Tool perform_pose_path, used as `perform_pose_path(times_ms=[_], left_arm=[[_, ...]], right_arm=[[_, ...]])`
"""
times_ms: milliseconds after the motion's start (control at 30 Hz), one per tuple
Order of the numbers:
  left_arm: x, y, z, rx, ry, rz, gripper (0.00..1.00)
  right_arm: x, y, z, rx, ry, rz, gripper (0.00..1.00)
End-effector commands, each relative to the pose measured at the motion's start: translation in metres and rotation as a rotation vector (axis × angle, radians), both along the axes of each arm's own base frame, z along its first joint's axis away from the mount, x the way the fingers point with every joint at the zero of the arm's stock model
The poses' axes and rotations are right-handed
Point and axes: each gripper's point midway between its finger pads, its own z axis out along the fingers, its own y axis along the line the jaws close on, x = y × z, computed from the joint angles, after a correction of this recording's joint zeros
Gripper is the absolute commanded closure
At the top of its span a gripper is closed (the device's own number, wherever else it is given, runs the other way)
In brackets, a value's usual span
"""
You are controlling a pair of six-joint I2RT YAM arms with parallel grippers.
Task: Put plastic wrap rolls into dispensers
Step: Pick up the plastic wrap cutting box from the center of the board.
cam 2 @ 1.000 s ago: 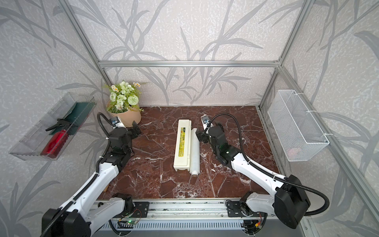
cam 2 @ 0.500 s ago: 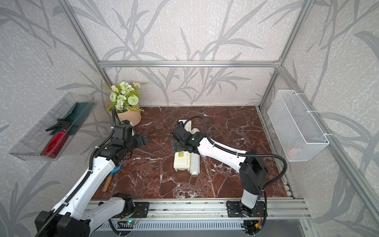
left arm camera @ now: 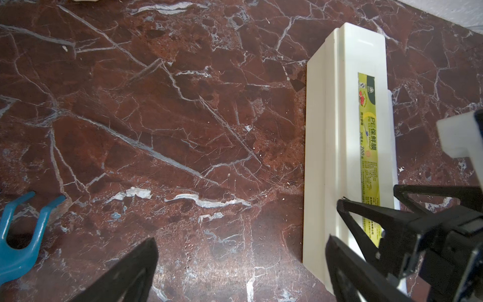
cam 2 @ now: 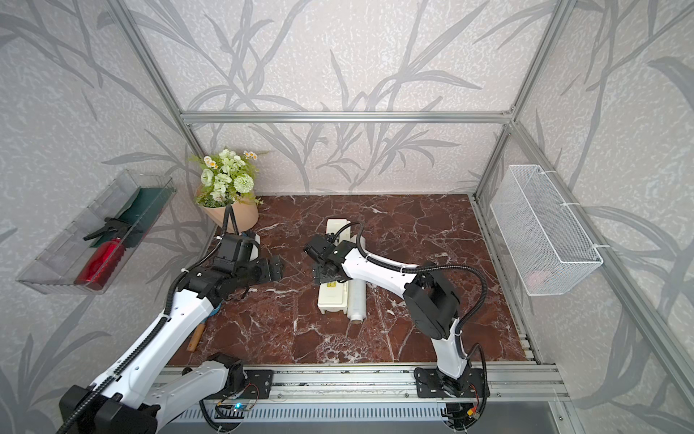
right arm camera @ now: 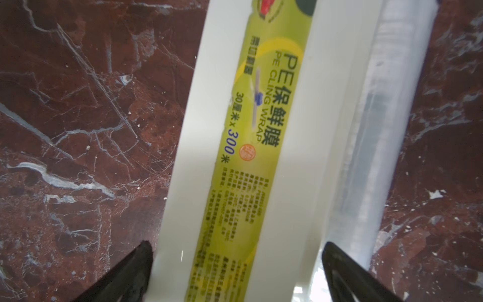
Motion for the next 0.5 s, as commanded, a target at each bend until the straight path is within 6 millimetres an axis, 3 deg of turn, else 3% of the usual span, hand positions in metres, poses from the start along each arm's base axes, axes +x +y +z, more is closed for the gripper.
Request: perform_pose_path(times_ms=[0,333,467], left_arm=[[-0.008,-0.002,-0.003,-0.018,0.014,0.0,0.01],[-0.009,-0.011,-0.013,-0.069,0.009,-0.018,0.01],[-0.007,-0.017,-0.015,-0.105,-0.03,-0.031,0.07]], right_arm=[[-0.01,-0.004,-0.012,-0.029,0.061,-0.015,0.01],[-0.009,-0.003,-0.025,-0.063,0.104,-0.056,0.01],[-0.005,-0.004,-0.02,-0.073,0.086,-0.07,0.01]])
